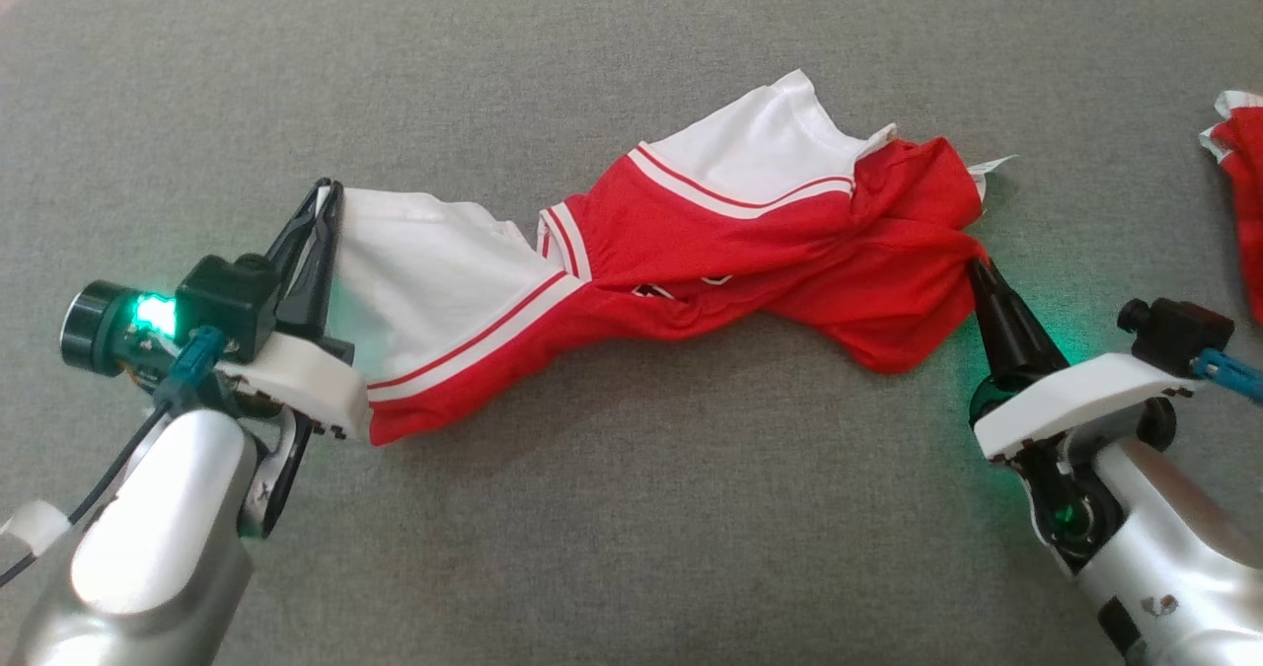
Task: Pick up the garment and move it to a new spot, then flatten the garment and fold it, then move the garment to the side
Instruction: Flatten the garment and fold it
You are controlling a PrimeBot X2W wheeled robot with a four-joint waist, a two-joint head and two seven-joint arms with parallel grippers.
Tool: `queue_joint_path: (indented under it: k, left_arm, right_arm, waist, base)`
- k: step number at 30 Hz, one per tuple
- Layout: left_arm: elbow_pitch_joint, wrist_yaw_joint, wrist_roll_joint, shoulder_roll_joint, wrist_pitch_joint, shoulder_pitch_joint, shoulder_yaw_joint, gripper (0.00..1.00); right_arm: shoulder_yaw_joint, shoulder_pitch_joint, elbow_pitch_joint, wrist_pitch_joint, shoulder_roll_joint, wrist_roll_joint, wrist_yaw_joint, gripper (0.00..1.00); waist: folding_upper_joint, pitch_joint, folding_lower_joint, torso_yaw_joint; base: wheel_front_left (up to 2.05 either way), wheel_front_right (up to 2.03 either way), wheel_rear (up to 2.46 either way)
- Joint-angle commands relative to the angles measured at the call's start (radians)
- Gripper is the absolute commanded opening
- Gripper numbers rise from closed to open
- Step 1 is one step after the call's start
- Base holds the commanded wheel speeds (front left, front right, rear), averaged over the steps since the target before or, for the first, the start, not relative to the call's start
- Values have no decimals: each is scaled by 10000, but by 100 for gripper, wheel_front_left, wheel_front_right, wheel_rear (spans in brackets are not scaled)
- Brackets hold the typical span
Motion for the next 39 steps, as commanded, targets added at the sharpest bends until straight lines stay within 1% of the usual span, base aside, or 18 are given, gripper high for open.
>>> queue_joint_path:
  k: [1,5,8,9,10,14,17,21,24,27,30,32,35,39]
  left_arm:
    - [-209,4,103,417,-119,-550,397,0]
    - [-135,84,111,496,-303,-526,453,0]
    - [-203,140,201,600,-696,-571,519,0]
    - [-203,140,201,600,-696,-571,519,0]
    - [-325,178,233,669,-983,-634,603,0]
    - [-922,151,194,924,-1344,-844,847,0]
    - [-1616,22,178,1273,-1430,-1215,1079,0]
    - [-2595,-328,209,1769,-1333,-2032,1295,0]
    - [-3168,-497,262,2032,-1220,-2853,1491,0]
    - [-3376,-751,53,2036,-765,-3819,1575,0]
    - [-3063,-1155,-200,1937,-176,-4924,1477,0]
    - [-2649,-1321,-433,1715,91,-5671,1448,0]
    - [-1755,-1565,-524,1466,441,-6723,1204,0]
    - [-216,-1839,-388,1220,590,-7993,691,0]
  right_arm:
    - [233,-131,-176,-109,-260,150,65,0]
    - [325,-112,-331,-144,-486,190,65,0]
    - [-39,-36,-728,-148,-782,-262,65,0]
    - [-39,-36,-728,-148,-782,-262,65,0]
    - [-366,69,-1083,-149,-1043,-748,65,0]
    - [-1144,245,-2011,-151,-1728,-1764,65,0]
    - [-1874,342,-2825,-151,-2341,-2540,65,0]
    - [-2850,350,-4011,-142,-3071,-3343,65,0]
    - [-3496,112,-4957,224,-3598,-3763,65,0]
    - [-3977,-372,-5866,828,-4067,-4125,65,0]
    - [-4005,-1168,-6436,1378,-4406,-4382,65,0]
    - [-3770,-1853,-6505,1610,-4477,-4441,65,0]
    - [-3264,-3054,-6023,1743,-4336,-4343,65,0]
    - [-2433,-4780,-4863,1693,-3876,-4361,65,0]
  waist:
    - [0,-35,-1,-17]
    - [0,-248,-1,-122]
    - [0,-505,-1,-235]
    - [0,-505,-1,-235]
    - [0,-749,-1,-317]
    - [0,-1360,-1,-490]
    - [0,-1826,-1,-594]
    - [0,-2366,-1,-772]
    - [0,-2593,-1,-941]
    - [0,-2583,-1,-1079]
    - [0,-2368,-1,-1213]
    - [0,-2160,-1,-1289]
    - [0,-1677,-1,-1333]
    - [0,-711,-1,-1284]
  base:
    - [0,0,0]
    - [0,0,0]
    - [0,0,0]
    - [0,0,0]
    - [0,0,0]
    - [0,0,0]
    - [0,0,0]
    - [0,0,0]
    - [0,0,0]
    - [0,0,0]
    - [0,0,0]
    - [0,0,0]
    - [0,0,0]
    - [0,0,0]
